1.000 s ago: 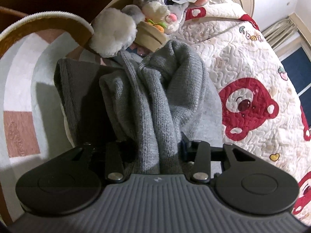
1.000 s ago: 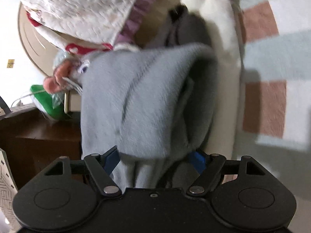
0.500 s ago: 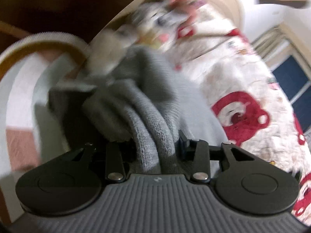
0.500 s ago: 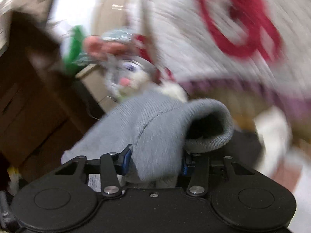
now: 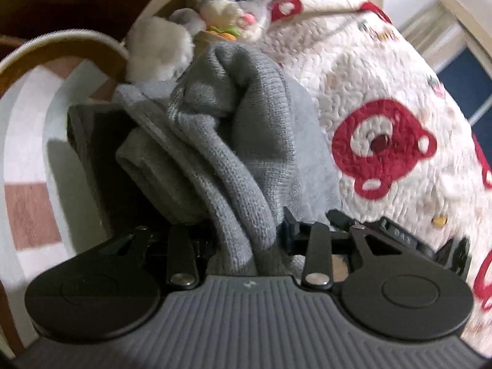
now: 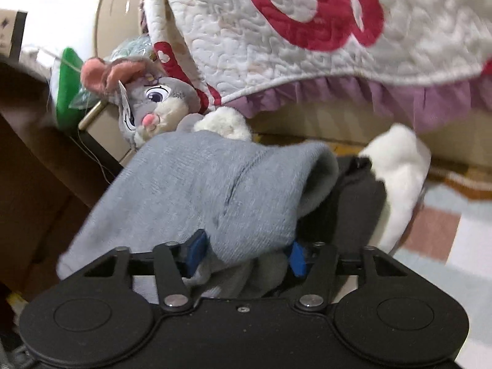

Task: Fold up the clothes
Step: 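Carry the lifted cardigan with both grippers onto the stack of folded clothes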

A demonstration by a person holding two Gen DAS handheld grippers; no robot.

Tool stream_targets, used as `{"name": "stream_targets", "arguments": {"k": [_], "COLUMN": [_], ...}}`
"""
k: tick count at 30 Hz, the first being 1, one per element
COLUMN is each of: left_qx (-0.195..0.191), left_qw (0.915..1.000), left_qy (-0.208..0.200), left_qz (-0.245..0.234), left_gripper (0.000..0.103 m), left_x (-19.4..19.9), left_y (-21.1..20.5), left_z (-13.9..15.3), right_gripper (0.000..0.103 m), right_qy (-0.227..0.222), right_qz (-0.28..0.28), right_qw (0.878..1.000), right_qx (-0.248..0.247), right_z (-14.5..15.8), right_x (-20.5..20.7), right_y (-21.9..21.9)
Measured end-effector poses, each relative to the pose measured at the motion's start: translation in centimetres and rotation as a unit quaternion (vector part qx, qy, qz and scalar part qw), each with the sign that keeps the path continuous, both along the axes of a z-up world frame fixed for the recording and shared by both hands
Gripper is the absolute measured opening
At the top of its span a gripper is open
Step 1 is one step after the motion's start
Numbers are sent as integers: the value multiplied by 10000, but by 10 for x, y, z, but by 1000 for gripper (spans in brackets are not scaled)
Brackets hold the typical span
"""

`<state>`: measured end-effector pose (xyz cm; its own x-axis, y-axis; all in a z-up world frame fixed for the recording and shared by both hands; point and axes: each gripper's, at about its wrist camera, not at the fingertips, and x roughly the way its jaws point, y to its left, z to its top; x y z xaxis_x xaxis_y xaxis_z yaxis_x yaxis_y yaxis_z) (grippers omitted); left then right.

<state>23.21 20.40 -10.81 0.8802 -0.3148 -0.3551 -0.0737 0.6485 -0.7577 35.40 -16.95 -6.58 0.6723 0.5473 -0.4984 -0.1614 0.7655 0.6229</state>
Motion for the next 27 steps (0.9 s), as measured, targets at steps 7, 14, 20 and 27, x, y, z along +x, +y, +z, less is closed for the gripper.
{"name": "stream_targets", "arguments": {"k": [7, 14, 20, 27], "left_qx": [-637, -918, -319, 953], "left_qw": [9979, 9955, 9948, 9902], "left_qy": [-139, -62, 821, 829], "left_qz": [2, -225, -518, -593], "left_gripper": [34, 33, 40, 44], "left_x": [-1, -3, 7, -7], "left_y": [13, 31, 19, 5], "left_z": [-6, 0, -7, 37], "right_gripper": [87, 42, 47, 54], "right_qy": [791, -533, -306, -631], "right_qz": [194, 1027, 1155, 1094], "right_qw": [9915, 9932, 9774, 9721], "right_qx": [1015, -145, -1741, -1978], "right_z": [-34, 20, 8, 22], "right_x": [0, -23, -32, -53], "right_y": [37, 62, 80, 84]}}
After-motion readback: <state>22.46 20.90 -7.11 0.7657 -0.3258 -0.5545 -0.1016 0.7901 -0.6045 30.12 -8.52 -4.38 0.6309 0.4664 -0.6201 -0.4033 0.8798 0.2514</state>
